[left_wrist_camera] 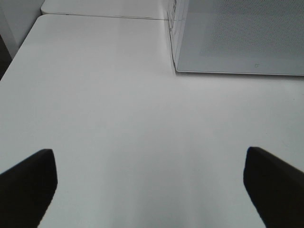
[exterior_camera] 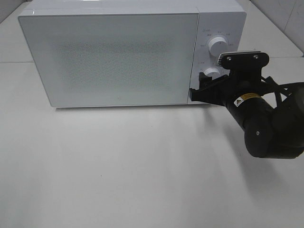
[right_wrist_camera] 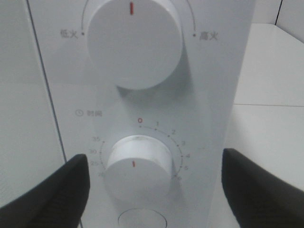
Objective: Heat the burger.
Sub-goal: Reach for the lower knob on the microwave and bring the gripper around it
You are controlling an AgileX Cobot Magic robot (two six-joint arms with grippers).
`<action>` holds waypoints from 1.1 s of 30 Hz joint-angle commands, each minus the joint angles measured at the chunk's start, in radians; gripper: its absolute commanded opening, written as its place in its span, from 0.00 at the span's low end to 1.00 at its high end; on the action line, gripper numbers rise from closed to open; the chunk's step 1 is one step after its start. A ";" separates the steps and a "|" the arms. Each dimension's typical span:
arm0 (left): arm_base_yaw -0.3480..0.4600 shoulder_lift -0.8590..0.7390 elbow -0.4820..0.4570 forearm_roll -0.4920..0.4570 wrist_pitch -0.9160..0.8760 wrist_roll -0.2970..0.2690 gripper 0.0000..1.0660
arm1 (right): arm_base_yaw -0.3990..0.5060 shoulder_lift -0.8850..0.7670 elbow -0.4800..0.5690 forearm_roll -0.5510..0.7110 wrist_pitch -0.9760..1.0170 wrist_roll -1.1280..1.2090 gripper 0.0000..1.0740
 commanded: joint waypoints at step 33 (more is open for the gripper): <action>-0.006 -0.015 0.000 0.005 -0.014 -0.002 0.95 | -0.003 0.045 -0.078 -0.030 -0.165 -0.005 0.65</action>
